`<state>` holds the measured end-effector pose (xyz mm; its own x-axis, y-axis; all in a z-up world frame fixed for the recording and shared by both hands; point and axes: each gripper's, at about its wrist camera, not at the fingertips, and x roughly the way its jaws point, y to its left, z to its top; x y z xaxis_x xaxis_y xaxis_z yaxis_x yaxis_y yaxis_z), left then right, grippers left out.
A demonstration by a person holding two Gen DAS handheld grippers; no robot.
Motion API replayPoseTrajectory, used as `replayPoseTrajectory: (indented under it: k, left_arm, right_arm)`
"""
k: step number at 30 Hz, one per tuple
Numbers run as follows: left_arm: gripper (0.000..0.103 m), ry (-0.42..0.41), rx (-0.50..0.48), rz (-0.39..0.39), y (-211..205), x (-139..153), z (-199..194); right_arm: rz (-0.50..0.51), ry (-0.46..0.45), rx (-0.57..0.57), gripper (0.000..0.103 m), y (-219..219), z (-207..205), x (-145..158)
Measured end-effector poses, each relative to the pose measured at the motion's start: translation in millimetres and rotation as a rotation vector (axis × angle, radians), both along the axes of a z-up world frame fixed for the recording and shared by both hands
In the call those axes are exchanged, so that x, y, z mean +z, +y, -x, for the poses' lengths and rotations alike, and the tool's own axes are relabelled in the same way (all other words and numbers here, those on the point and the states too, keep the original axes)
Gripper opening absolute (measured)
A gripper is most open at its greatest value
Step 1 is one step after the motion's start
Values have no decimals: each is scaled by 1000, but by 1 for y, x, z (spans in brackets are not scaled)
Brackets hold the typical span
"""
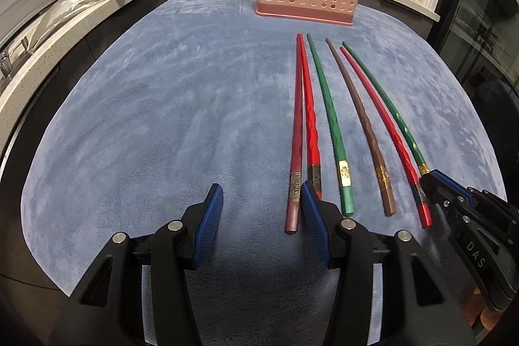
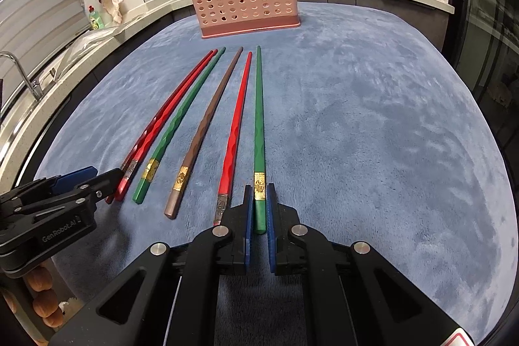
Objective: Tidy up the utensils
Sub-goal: 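Grasp a green chopstick with the right tool while the left tool grasps a red chopstick, then lift both chopsticks and carry them over the pink holder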
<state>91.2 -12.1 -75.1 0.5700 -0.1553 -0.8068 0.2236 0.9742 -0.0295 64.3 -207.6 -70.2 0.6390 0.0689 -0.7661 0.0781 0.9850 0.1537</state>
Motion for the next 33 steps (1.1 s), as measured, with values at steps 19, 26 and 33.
replayPoseTrajectory:
  k: [19, 26, 33]
  left_arm:
    - [10, -42, -8, 44, 13, 34, 7]
    - [9, -107, 4, 76, 20, 80, 7]
    - [8, -185, 16, 67, 19, 129, -12]
  right_arm:
    - [-27, -85, -33, 7, -13, 23, 36]
    - [-29, -174, -57, 7, -27, 27, 85]
    - [11, -276, -71, 7, -41, 17, 137]
